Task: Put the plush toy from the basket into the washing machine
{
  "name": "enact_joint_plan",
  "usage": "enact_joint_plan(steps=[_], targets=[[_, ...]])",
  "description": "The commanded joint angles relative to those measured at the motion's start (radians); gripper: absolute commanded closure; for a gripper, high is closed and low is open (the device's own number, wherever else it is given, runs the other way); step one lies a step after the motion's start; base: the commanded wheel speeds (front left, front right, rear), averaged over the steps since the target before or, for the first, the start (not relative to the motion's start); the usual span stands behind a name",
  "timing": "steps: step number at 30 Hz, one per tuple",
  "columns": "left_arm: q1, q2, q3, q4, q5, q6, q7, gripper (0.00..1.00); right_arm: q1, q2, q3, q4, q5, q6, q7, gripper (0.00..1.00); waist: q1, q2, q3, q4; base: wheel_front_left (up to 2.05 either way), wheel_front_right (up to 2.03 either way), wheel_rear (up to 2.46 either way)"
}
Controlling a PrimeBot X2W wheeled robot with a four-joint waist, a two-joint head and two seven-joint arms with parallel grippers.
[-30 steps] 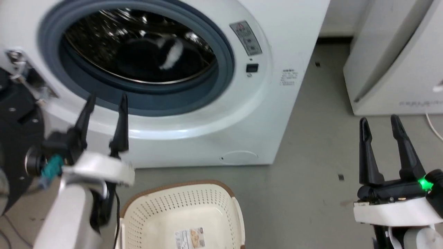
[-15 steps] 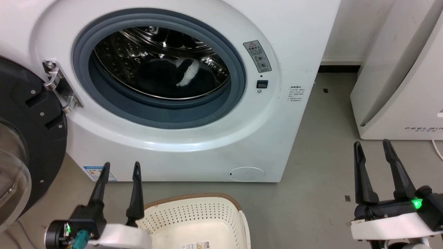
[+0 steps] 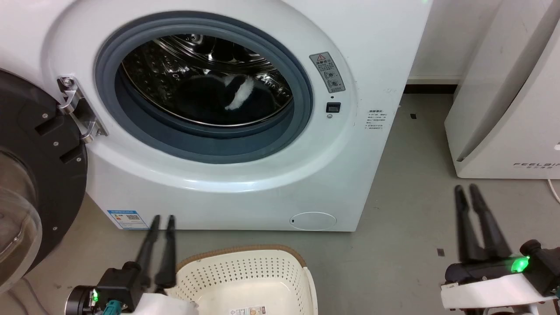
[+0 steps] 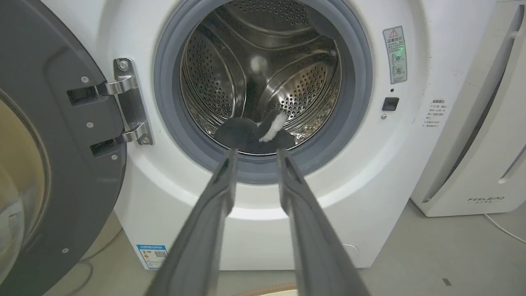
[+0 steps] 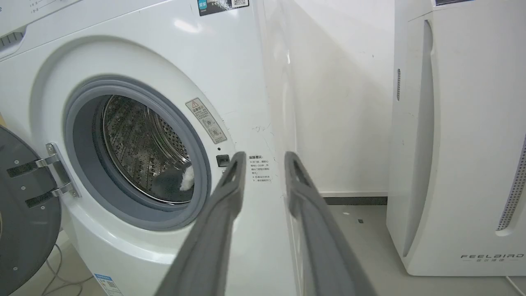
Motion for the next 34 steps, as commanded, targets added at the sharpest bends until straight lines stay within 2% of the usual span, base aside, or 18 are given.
enact_joint_plan(steps=[1, 34], targets=[[0.000, 0.000, 0.000, 0.000, 0.000, 0.000, 0.001, 1.00, 0.000, 0.000, 0.000, 0.000, -0.001, 0.000, 0.001, 1.00, 0.0001, -0.0001, 0.000, 0.000, 0.00, 0.00, 0.00], [-0.011, -0.019, 0.021, -0.004, 0.039, -0.011, 0.066, 1.00, 0.000, 0.000, 0.002, 0.017, -0.055, 0.000, 0.067, 1.00, 0.0001, -0.0001, -0.017, -0.005, 0.00, 0.00, 0.00]])
